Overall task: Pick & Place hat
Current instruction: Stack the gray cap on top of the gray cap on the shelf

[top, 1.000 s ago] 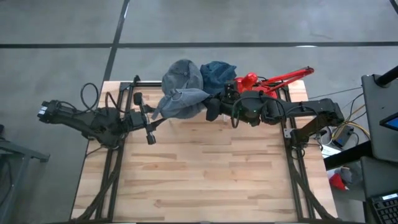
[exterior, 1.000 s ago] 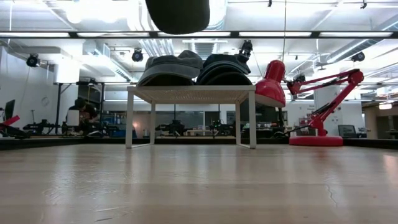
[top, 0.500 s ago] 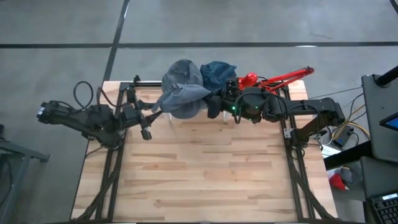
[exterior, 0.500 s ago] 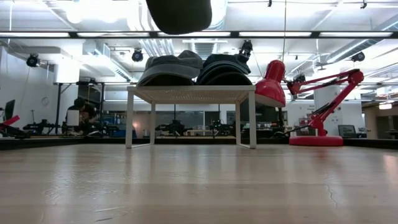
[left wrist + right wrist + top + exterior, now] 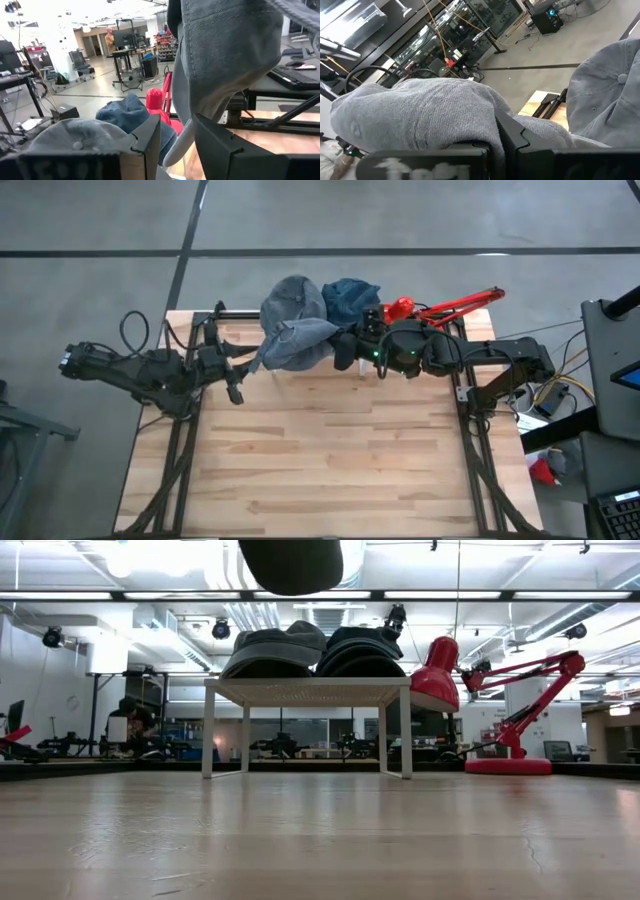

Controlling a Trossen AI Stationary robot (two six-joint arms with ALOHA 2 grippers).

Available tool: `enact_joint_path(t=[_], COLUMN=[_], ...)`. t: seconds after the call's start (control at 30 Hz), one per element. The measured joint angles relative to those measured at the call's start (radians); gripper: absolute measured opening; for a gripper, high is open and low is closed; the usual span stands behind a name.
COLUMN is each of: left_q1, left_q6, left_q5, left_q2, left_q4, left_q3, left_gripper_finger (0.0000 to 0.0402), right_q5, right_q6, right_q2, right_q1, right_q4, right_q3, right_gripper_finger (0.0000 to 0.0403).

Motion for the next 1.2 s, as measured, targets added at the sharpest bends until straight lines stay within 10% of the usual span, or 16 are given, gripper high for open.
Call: enact_joint_path(t=[0.5, 1.2], left_q1=[0.0, 0.003], left_q6=[-0.037, -0.032], left_q5=[0.05, 0.054], left_q2=[0.029, 0.054], left_q4=[0.021, 0.081], left_q3=[0.0, 0.0], left_gripper_finger=[0.026, 0.0247], right_q5=[0.0, -0.131], right_q6=[0.009, 0.074], right_q2=[0.018, 0.092], right_q1=[-0.01, -0.044], right_q4=[0.012, 0.09], right_q3=[0.0, 0.007], right_gripper_finger=[0.0008, 0.0008])
